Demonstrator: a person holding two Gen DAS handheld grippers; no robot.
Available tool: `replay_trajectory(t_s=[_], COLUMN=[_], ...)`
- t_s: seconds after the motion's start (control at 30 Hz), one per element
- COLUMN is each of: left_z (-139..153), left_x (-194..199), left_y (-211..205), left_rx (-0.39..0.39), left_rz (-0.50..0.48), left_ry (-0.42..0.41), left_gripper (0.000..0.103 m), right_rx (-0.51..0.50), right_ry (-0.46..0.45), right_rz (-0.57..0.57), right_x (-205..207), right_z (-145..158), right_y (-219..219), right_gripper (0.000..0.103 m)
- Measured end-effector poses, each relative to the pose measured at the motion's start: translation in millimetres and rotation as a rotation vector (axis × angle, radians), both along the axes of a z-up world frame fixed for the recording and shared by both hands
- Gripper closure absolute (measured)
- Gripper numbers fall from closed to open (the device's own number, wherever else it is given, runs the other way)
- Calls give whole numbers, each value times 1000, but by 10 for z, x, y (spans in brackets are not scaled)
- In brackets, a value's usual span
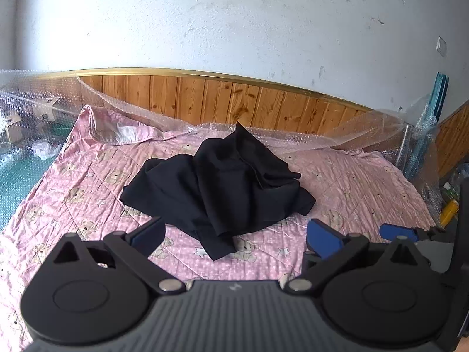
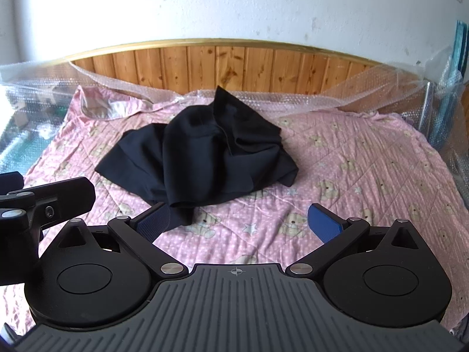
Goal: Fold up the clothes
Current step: 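Move both grippers toward the crumpled black jacket on the bed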
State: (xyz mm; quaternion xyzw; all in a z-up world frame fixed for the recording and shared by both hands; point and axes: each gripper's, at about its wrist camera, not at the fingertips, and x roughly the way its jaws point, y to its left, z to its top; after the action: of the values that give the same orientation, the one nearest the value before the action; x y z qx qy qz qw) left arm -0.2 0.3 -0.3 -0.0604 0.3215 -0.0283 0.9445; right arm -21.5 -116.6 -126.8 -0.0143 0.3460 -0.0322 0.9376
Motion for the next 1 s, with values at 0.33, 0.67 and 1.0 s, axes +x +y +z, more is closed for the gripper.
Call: replay_trajectory(t_s=[0.33,0.67,1.0], left_z=[-61,-78,-134], left_x=[17,125,217], left_y=[56,151,226], left_rx=[34,39,40], left_rz=[0,9,21], left_ry=[27,72,97], left_gripper=[0,0,0], right_rx=[-22,-43,-53], right_ry=[-2,19,35], right_rz=[26,46,58], right_x=[-54,-5,85], right_z=[-31,-86,-140], right_y=[59,211,312], right_gripper=[2,2,2])
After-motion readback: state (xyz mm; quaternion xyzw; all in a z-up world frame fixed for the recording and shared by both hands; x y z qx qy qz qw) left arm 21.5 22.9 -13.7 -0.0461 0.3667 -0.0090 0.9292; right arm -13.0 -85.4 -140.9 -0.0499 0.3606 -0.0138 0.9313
